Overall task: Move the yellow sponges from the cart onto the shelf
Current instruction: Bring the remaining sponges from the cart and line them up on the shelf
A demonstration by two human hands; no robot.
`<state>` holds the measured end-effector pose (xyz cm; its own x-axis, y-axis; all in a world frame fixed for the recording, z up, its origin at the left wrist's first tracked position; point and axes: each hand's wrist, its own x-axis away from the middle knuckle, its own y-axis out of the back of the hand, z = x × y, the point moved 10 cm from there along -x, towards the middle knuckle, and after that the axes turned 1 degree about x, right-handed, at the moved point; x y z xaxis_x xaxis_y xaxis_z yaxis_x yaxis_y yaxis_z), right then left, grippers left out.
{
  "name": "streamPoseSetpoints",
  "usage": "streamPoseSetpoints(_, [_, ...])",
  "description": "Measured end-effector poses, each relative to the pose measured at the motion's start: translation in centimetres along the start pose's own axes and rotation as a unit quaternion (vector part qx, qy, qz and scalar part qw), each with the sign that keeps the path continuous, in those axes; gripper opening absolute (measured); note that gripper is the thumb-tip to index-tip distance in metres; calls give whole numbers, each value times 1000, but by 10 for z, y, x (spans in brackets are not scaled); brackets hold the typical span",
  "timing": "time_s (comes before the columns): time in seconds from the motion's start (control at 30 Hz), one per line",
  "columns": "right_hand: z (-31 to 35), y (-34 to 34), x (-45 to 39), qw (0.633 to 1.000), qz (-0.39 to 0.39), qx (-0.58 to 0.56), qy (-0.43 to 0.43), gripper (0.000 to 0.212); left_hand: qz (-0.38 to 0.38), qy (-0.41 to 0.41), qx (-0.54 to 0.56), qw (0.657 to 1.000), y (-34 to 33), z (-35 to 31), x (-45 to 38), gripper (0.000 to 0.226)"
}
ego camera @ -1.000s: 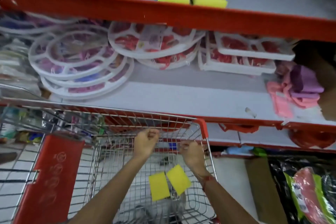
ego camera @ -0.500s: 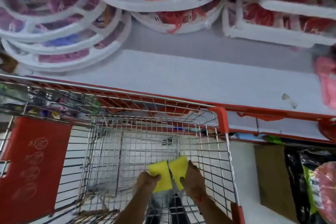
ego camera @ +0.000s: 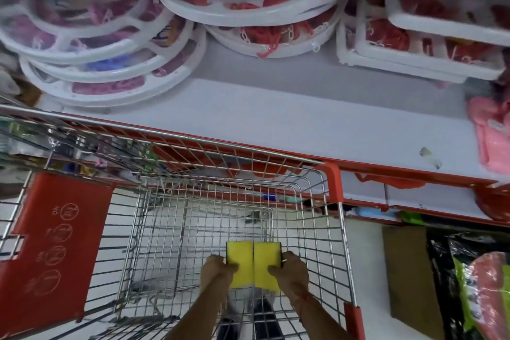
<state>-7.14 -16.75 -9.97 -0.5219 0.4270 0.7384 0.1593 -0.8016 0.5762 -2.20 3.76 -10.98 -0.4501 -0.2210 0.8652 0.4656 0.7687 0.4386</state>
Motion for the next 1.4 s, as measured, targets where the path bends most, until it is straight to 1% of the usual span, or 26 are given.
streamPoseSetpoints(0.07, [10, 12, 6, 999, -23, -20, 20, 24, 14, -23, -6, 1000, 3, -11, 6, 40])
streamPoseSetpoints(0.17, [26, 29, 14, 997, -41, -33, 49, 35, 18, -53, -19, 998, 17, -31, 18, 36])
streamPoseSetpoints(0.2, [33, 37, 19, 996, -48, -39, 57, 36, 21, -72, -14, 997, 22, -40, 23, 30])
streamPoseSetpoints(0.23, [39, 45, 24, 995, -60, -49, 65, 37, 28, -89, -11, 996, 29, -48, 29, 17])
streamPoseSetpoints(0.27, [46, 57, 31, 993, -72, -65, 69, 37, 35, -113, -3, 993, 36, -58, 36, 12])
streamPoseSetpoints(0.3, [52, 67, 37, 991, -82, -78, 74, 36, 43, -132, 2, 990, 42, -65, 37, 17])
streamPoseSetpoints(0.43, [83, 111, 61, 977, -107, -145, 114, 32, 72, -201, 70, 974, 74, -105, 64, 9])
streamPoseSetpoints(0.5, [98, 134, 73, 967, -117, -181, 136, 31, 74, -247, 81, 963, 93, -131, 88, 13])
streamPoseSetpoints(0.57, [113, 158, 90, 956, -127, -211, 158, 31, 83, -288, 94, 949, 109, -156, 114, 10])
streamPoseSetpoints(0.63, [125, 185, 107, 943, -145, -241, 176, 35, 80, -328, 104, 936, 126, -181, 138, 22])
streamPoseSetpoints(0.73, [143, 224, 130, 924, -161, -278, 207, 43, 94, -364, 128, 918, 147, -211, 175, 31])
streamPoseSetpoints(0.83, [157, 263, 151, 905, -159, -316, 238, 46, 107, -401, 135, 900, 165, -239, 215, 39])
streamPoseSetpoints(0.9, [166, 290, 166, 891, -156, -341, 256, 46, 112, -424, 134, 889, 174, -257, 241, 35])
streamPoseSetpoints(0.97, [174, 317, 181, 879, -156, -358, 274, 40, 122, -442, 137, 878, 181, -274, 267, 28])
streamPoseSetpoints(1.07, [187, 362, 206, 858, -156, -378, 310, 33, 135, -461, 153, 863, 190, -300, 303, 37])
streamPoseSetpoints(1.17, [198, 406, 222, 837, -144, -402, 341, 30, 147, -475, 170, 851, 197, -330, 333, 39])
streamPoseSetpoints(1.33, [215, 491, 230, 821, -163, -403, 369, 32, 151, -517, 198, 819, 198, -393, 390, 31])
streamPoseSetpoints(1.4, [221, 523, 231, 820, -175, -394, 377, 28, 149, -532, 209, 807, 194, -424, 410, 36])
